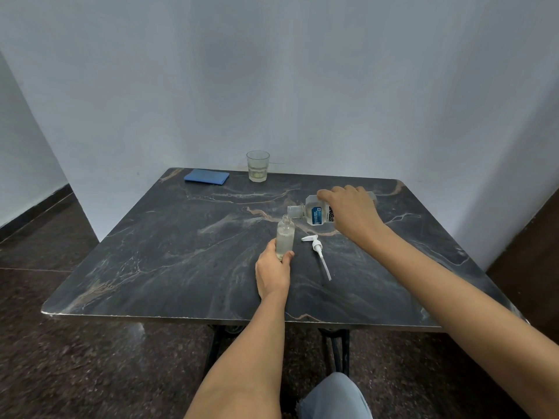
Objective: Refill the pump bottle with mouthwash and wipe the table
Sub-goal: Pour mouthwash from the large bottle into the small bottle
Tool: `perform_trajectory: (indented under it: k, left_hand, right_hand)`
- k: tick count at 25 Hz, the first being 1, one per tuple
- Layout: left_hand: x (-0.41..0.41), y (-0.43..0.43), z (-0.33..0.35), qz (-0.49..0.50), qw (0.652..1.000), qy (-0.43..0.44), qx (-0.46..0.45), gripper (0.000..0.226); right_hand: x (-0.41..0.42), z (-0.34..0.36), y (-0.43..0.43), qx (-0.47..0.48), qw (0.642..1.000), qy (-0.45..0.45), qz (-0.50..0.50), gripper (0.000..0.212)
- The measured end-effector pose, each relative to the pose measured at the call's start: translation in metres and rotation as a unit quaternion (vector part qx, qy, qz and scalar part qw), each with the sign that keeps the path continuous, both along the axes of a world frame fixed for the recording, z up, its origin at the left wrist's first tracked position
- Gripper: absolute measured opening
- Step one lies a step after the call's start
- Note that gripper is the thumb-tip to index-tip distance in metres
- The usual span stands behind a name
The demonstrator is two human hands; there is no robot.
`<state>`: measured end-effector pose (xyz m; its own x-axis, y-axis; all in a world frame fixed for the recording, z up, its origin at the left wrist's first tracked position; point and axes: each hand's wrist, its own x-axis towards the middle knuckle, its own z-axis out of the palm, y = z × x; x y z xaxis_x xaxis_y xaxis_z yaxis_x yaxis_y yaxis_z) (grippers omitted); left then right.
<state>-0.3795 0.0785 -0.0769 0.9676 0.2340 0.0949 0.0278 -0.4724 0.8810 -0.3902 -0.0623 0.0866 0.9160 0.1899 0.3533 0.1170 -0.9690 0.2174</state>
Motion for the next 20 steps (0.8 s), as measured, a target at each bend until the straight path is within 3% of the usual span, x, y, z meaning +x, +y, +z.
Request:
perform_trajectory:
  k: [20]
  left_hand:
    - [-0.0022,0.0004,0.0017,0.0,1.0,-0.002,-0.003,0.036]
  right_hand:
    - [-0.0027,0.0013,0.0011,0.003,1.0,-0.004,0.003,0.047]
